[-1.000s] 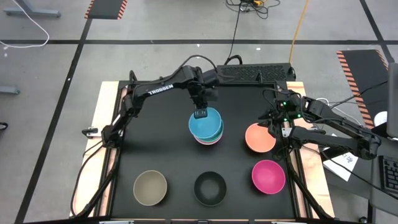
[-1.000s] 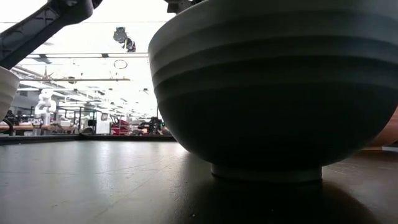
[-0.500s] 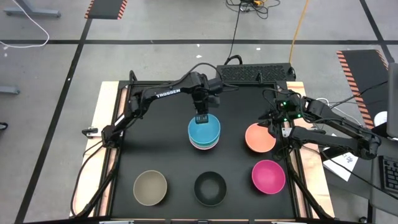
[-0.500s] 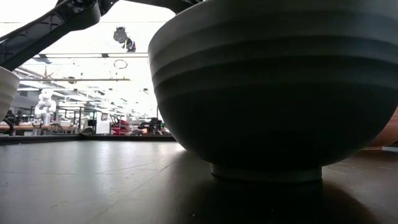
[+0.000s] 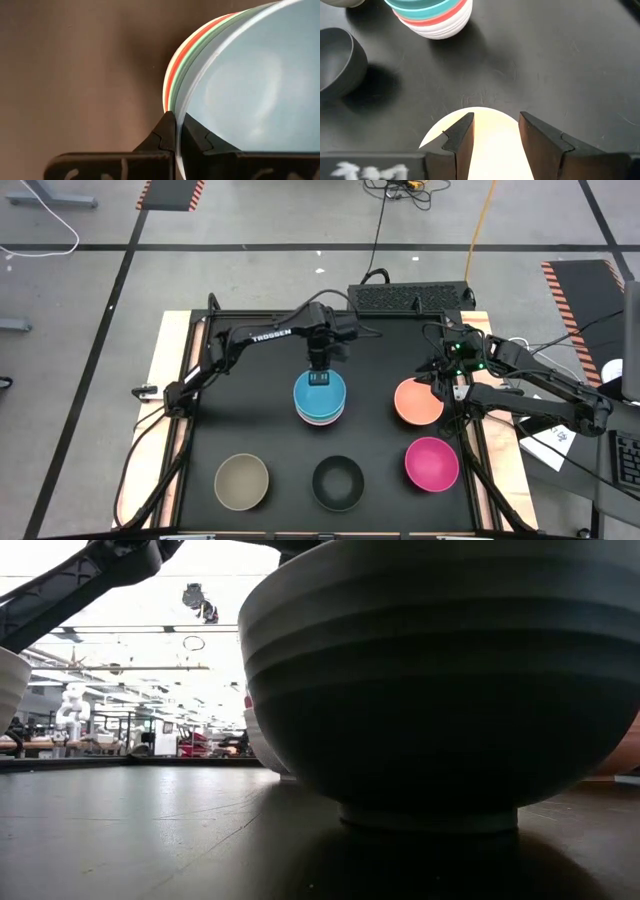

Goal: Nest bowls inside each other
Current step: Stack the blue bowl on top of the green bowl

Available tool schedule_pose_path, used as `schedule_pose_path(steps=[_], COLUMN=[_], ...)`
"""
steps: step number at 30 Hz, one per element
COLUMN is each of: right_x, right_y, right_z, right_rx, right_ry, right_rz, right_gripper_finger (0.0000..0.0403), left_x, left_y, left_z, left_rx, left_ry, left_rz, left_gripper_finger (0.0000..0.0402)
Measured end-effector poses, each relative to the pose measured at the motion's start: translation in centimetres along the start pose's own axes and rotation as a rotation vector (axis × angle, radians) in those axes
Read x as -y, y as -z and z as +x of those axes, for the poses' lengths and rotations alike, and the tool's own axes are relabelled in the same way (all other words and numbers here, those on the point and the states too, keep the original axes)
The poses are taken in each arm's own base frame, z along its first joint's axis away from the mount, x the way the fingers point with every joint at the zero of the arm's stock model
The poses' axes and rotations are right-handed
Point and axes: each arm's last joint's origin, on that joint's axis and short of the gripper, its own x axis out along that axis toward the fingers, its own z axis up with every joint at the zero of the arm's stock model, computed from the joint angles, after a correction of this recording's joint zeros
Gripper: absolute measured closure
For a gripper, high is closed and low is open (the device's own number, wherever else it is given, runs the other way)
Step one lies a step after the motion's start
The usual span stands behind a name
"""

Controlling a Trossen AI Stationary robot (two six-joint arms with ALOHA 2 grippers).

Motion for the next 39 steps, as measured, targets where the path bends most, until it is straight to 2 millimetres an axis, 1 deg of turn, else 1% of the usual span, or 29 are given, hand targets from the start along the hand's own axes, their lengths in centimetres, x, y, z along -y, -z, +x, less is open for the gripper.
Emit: schedule_pose_path(steps=[13,36,39], right_x=[0.0,0.0,0.0], right_y=[0.0,0.0,0.0], right_z=[0.0,0.0,0.0], right_rx=[0.000,0.000,0.000], right_ry=[0.000,0.000,0.000], right_rz=[0.001,0.002,0.002], right_gripper_finger=[0.0257,0.0257,0.0257], left_x=[1.2,1.3,1.2], left_y=[-0.3,-0.2,-0.1], left_z=[0.2,0.2,0.8], left_rx=[-0.008,-0.003,-0.025], left_ry=[0.008,0.048,0.057], left_rz=[0.036,0.036,0.027], left_gripper_finger=[0.0396,0.0396,0.0396])
